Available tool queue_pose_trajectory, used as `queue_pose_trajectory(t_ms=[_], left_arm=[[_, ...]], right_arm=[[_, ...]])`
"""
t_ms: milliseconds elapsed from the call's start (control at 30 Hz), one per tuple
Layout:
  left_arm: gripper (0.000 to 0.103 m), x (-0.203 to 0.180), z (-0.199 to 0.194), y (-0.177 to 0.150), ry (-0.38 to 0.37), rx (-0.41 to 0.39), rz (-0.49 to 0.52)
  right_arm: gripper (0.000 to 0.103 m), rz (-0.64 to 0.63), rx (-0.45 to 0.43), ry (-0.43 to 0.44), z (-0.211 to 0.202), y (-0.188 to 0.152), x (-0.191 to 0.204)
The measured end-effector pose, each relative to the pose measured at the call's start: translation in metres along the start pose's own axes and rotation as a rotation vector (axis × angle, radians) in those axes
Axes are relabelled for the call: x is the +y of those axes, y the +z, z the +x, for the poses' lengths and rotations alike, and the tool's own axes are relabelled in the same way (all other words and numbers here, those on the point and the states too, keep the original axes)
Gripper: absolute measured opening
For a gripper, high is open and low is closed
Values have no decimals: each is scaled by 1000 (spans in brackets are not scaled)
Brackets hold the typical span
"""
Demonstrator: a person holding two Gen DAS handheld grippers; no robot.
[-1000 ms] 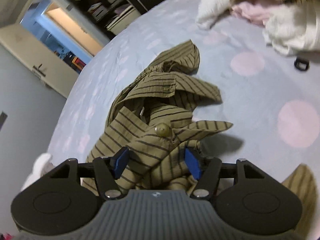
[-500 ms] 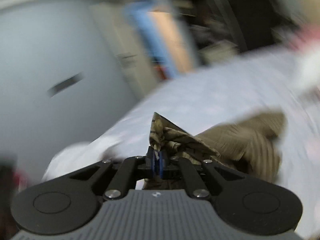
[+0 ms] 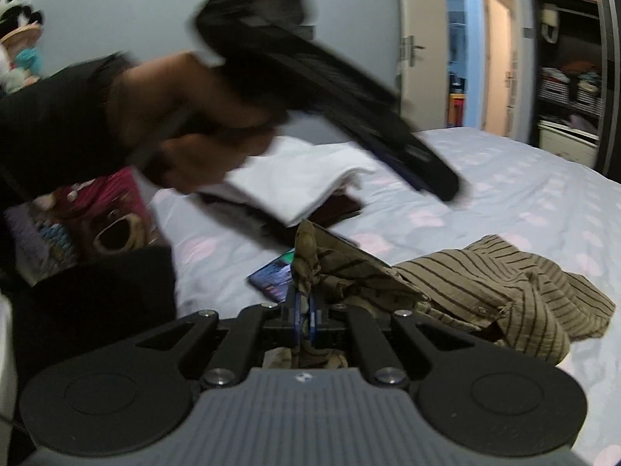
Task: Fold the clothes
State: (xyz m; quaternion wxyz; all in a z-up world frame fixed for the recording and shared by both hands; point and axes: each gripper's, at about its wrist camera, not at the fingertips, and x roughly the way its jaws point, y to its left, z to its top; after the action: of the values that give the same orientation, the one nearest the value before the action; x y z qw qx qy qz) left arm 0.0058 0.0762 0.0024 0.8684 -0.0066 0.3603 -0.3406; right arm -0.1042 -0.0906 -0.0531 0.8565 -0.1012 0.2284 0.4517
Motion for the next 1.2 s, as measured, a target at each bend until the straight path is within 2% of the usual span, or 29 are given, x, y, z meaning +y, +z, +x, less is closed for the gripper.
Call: queue_pose_trajectory(t_ms=[133,267,300,367,400,433,467,567,667,833,933,1067,1200], left_arm=[[53,-17,40,-5,-28,109,102],[54,-24,92,-20,69,283,232],[53,-24,97,-21,82,289,241],[36,-23,103,-22,102,281,246],[15,-23,107,-22,113,277,249],[7,-22,110,-22,123,273,252],[4,-22,113,-22,133,269,255],[1,-9,98,-5,112,174,147],[1,4,72,11,120,62,68],[1,17,16,27,163,-144,-19],[1,21,-15,39,194,-240,-44],[1,19,-50,67,198,-350,-68],[1,4,-90,111,218,-459,-13]], right_arm=[[6,-8,10,9,-8,-3,5],[6,-17,21,17,-15,-7,10],[6,-19,24,20,-17,-7,11],[6,-23,29,24,-21,-9,14],[6,-23,31,25,-22,-9,14],[6,-21,34,24,-24,-9,13],[6,-19,37,22,-27,-10,13],[6,-17,44,8,-36,-12,10],[6,-4,56,-46,-42,-12,5],[6,73,67,-225,-53,-6,-17],[6,131,27,-339,-63,9,-36],[6,117,-54,-430,-78,55,-50],[5,-20,-136,-556,-113,133,-61]])
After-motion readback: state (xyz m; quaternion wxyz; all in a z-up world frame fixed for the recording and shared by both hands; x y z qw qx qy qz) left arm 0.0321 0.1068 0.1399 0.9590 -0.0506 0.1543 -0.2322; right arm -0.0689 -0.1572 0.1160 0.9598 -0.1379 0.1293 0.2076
